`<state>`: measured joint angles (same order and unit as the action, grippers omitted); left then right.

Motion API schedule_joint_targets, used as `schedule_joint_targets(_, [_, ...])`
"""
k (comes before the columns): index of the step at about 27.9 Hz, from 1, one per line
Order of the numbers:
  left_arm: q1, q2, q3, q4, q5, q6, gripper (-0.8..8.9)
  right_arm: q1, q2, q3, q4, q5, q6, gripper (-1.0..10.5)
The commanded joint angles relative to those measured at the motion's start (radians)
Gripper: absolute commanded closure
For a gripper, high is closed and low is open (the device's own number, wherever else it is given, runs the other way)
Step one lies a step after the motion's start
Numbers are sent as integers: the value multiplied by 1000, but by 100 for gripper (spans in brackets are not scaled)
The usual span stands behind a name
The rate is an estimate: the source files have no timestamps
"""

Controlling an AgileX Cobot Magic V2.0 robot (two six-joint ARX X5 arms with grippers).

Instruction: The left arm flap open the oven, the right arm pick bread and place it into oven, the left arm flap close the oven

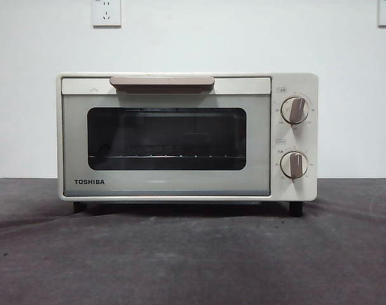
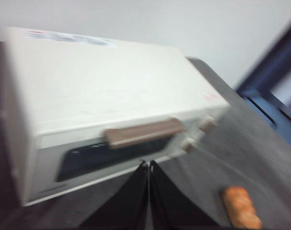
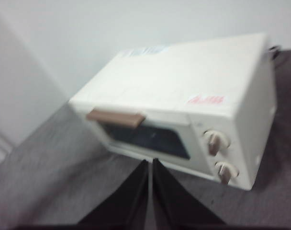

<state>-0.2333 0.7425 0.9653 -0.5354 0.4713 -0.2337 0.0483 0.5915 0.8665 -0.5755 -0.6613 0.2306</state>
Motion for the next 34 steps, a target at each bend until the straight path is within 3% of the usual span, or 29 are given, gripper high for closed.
schedule_joint_targets(1, [-16,27,58,-43,70,80,803,27,40,53,-62,-9,-141,935])
schedule_joint_targets(5, [-36,41,68,-72,109,122,803,58,69,75,-82,-16,-185,935])
schedule_joint_targets(16, [-44,42,68,-63,109,212,756,67,74,75,-83,11,-193,911])
schedule_joint_targets(26, [-44,49,68,-63,109,215,439,67,74,75,-83,10,-175,482])
schedule_joint_targets(34, [-60,49,68,-69,109,215,430,67,74,75,-85,10,-102,429])
